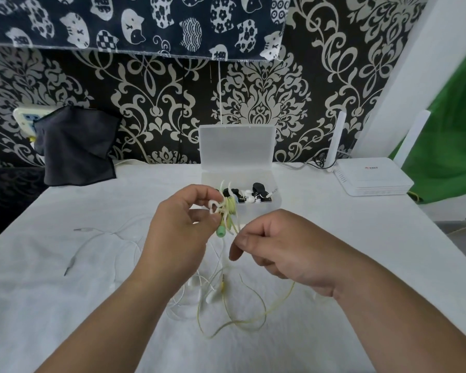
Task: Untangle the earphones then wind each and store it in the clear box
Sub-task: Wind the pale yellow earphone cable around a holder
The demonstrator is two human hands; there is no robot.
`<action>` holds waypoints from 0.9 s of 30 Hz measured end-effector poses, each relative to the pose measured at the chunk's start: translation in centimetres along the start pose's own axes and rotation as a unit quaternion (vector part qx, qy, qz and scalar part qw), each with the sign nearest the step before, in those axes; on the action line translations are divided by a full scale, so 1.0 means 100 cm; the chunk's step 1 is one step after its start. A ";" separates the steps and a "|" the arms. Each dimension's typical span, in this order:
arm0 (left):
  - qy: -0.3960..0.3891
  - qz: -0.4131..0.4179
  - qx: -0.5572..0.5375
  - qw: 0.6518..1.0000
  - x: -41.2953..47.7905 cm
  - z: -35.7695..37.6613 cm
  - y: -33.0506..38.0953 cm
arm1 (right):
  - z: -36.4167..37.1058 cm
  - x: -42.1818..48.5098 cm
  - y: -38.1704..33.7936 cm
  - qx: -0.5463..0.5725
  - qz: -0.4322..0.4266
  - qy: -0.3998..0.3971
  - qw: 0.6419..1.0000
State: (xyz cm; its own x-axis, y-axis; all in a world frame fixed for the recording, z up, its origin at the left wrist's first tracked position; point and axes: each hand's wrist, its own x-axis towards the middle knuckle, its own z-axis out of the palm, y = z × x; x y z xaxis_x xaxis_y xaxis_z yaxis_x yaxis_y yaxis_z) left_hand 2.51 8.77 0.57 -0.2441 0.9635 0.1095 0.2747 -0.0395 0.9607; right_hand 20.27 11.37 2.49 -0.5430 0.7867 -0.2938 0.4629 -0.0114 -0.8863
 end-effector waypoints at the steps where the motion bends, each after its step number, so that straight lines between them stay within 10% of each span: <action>1: -0.004 0.011 0.028 1.000 -0.001 0.001 0.001 | 0.000 0.000 -0.001 0.021 -0.003 0.008 1.000; 15: -0.133 0.081 0.247 0.957 -0.008 0.004 0.002 | -0.035 -0.003 -0.005 0.297 0.057 0.145 0.942; 27: -0.221 0.021 0.066 0.973 -0.011 0.006 0.010 | -0.025 0.010 0.009 0.175 -0.030 0.258 0.950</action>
State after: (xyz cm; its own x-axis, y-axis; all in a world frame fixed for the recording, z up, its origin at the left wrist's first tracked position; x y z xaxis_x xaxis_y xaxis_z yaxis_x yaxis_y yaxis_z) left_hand 3.64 7.79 1.27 0.1863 0.9825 0.0000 0.4003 -0.0759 0.9132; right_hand 21.92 13.70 2.28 -0.1034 0.9891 -0.1048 0.1327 -0.0907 -0.9870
